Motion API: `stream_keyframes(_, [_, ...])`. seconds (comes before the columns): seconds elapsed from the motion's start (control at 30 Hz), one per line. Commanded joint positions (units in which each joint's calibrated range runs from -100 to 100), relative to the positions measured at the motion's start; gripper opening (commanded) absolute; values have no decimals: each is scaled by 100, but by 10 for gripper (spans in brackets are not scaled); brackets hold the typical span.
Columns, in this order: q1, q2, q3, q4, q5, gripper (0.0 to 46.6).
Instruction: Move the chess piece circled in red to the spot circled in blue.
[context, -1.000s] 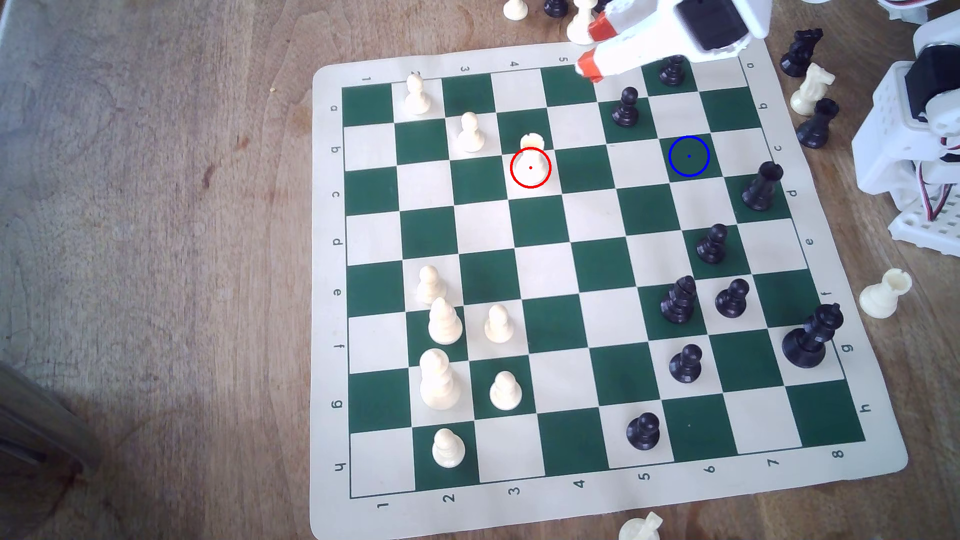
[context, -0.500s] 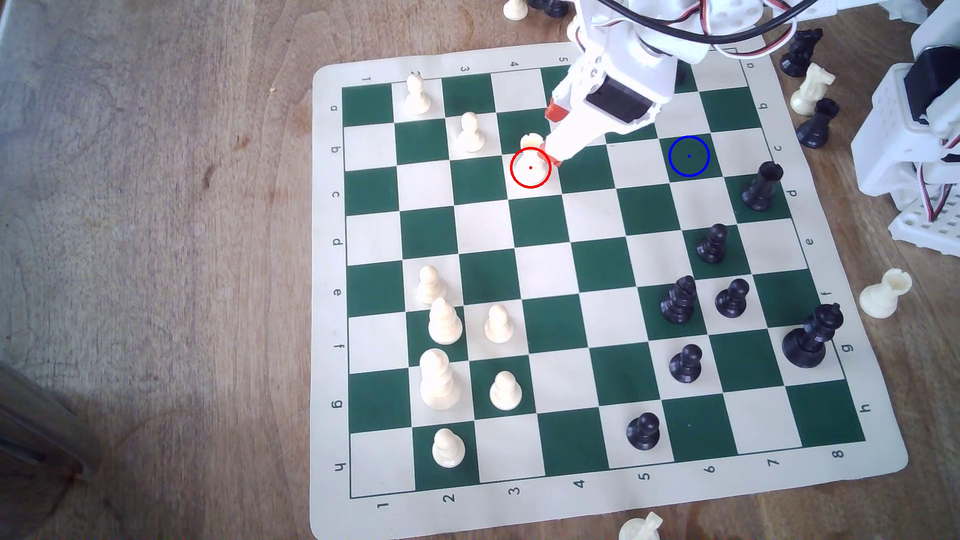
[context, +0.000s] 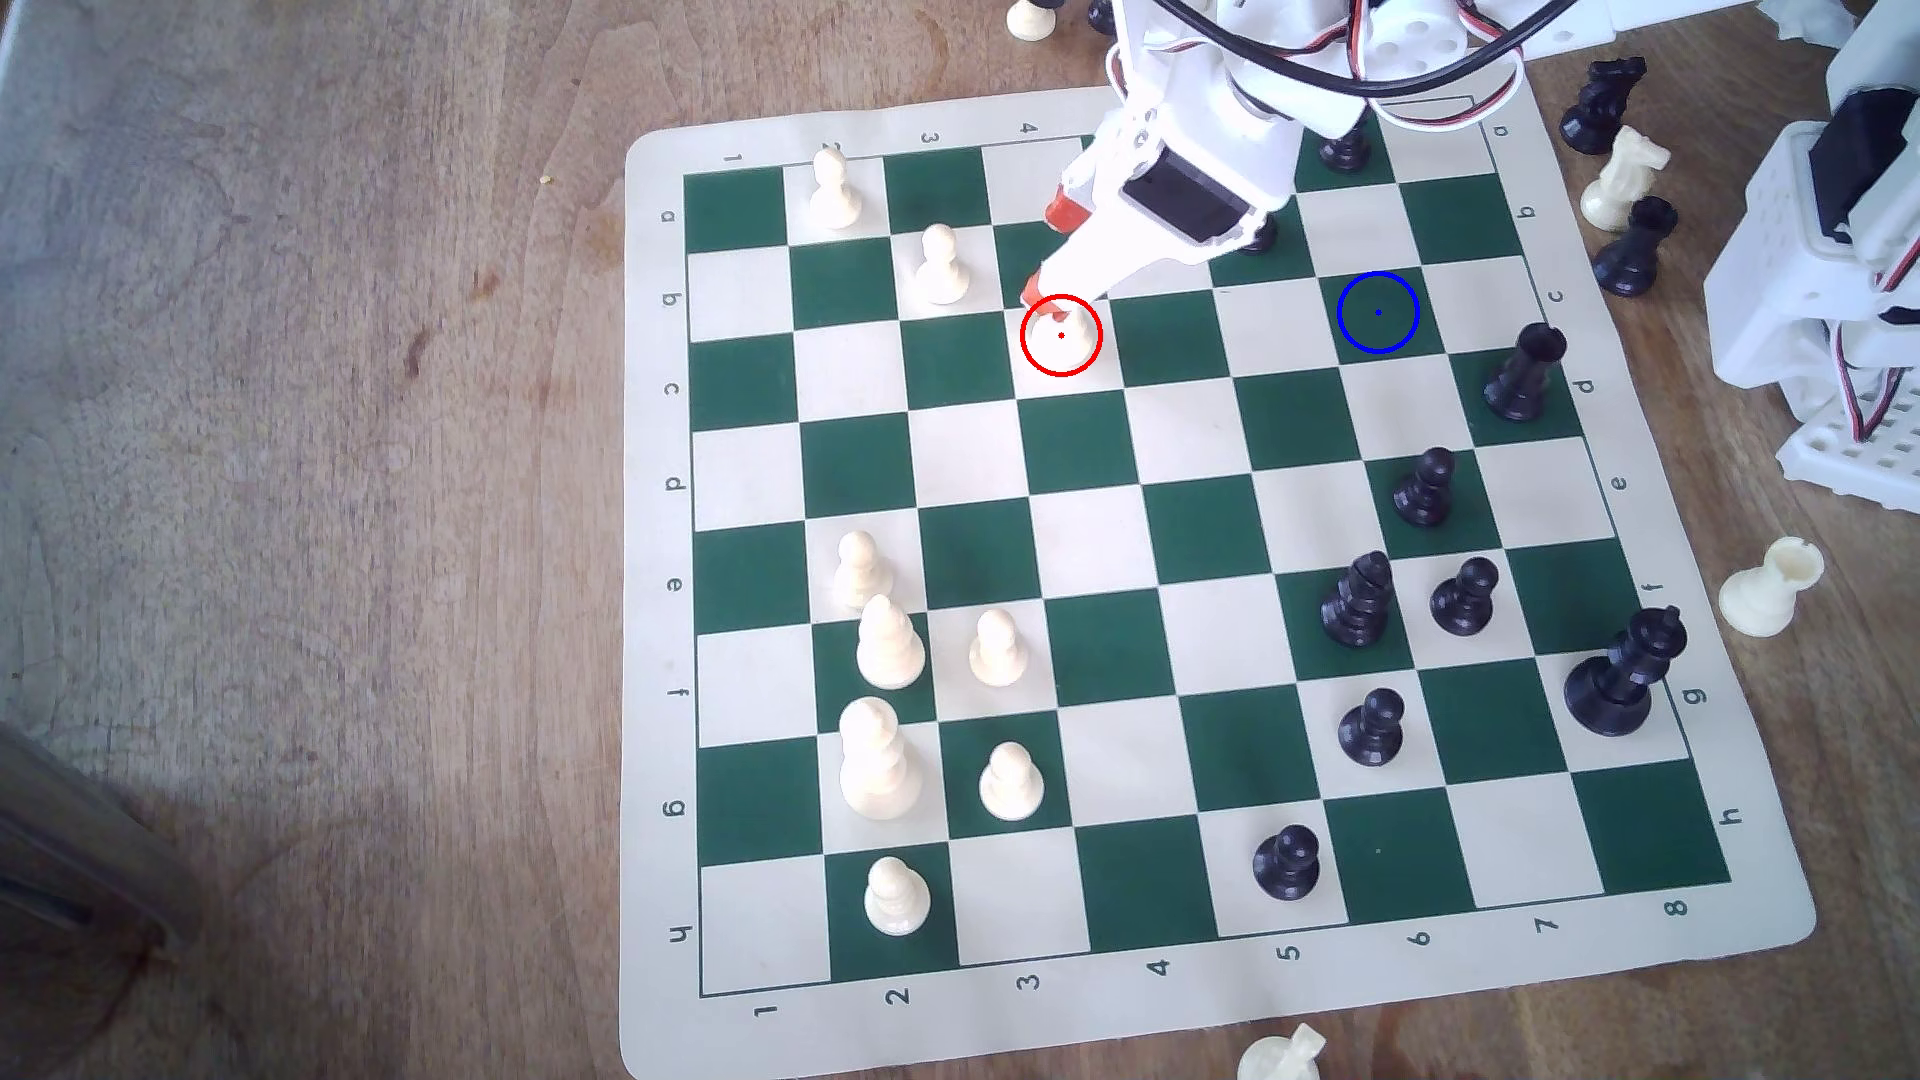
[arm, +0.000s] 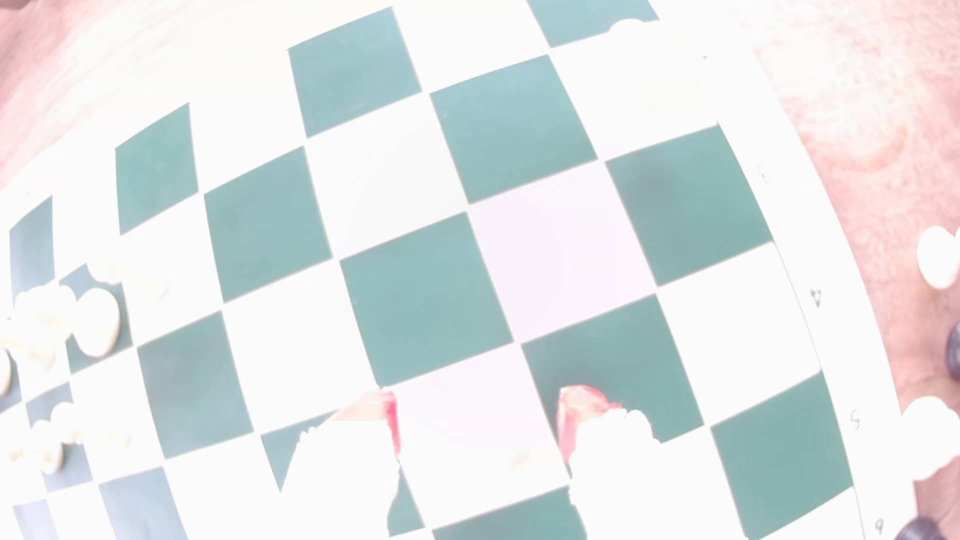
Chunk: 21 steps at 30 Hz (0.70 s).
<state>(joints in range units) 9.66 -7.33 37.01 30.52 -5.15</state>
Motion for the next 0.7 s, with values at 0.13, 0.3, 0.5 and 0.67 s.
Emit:
stream_keyframes(0.13, [-102, 164, 16, -390, -63, 160])
stream_keyframes(0.3, [-110, 309, -56, -488, -59, 157])
stream_keyframes(0.5, [-102, 394, 7, -488, -34, 148])
stream_keyframes(0.67, [-125, 402, 7, -497, -39, 128])
